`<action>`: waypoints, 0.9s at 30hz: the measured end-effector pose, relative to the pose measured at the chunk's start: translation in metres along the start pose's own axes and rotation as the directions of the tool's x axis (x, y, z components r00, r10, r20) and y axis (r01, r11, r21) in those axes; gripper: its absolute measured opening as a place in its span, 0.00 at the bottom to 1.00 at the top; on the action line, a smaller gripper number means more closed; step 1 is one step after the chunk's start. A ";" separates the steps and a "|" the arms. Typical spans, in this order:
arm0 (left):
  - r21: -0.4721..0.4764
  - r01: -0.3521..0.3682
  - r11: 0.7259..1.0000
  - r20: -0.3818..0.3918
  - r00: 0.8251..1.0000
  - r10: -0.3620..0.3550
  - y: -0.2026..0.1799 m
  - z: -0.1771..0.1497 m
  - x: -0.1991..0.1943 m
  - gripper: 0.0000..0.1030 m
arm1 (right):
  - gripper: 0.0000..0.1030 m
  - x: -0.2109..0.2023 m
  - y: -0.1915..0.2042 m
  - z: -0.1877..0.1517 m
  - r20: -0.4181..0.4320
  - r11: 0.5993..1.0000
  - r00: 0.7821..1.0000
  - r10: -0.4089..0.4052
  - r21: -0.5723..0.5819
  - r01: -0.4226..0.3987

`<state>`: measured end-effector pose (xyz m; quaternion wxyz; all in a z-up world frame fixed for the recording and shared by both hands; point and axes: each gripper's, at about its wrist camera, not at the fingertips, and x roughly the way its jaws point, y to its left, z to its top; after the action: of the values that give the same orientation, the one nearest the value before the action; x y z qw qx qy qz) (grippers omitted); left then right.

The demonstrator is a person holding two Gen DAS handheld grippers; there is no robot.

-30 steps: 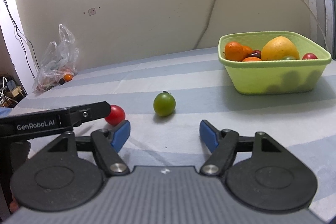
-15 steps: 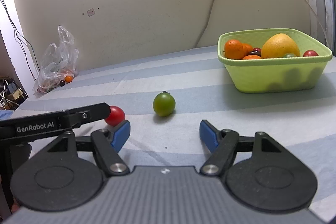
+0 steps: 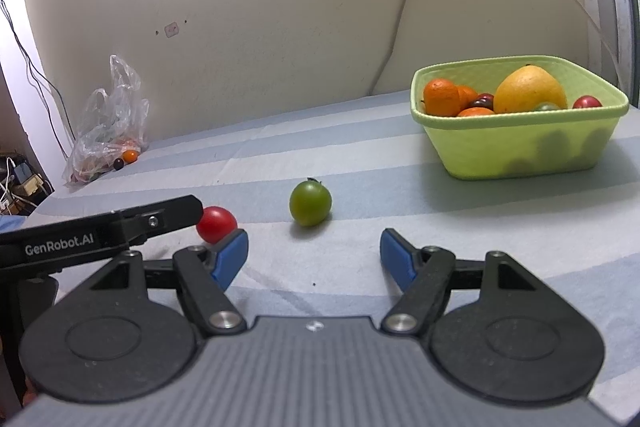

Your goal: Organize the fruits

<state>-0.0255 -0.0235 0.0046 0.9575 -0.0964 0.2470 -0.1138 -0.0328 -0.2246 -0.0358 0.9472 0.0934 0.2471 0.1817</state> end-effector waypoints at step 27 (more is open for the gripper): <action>0.007 -0.150 0.989 0.223 0.964 0.145 0.007 -0.020 -0.051 0.98 | 0.74 -0.007 0.007 -0.004 0.050 0.998 0.997 -0.054 0.019 0.053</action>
<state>-0.0774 -0.0063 0.0089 0.9859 -0.0785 0.1439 -0.0336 -0.0425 -0.2208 -0.0344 0.9568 0.0996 0.2270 0.1516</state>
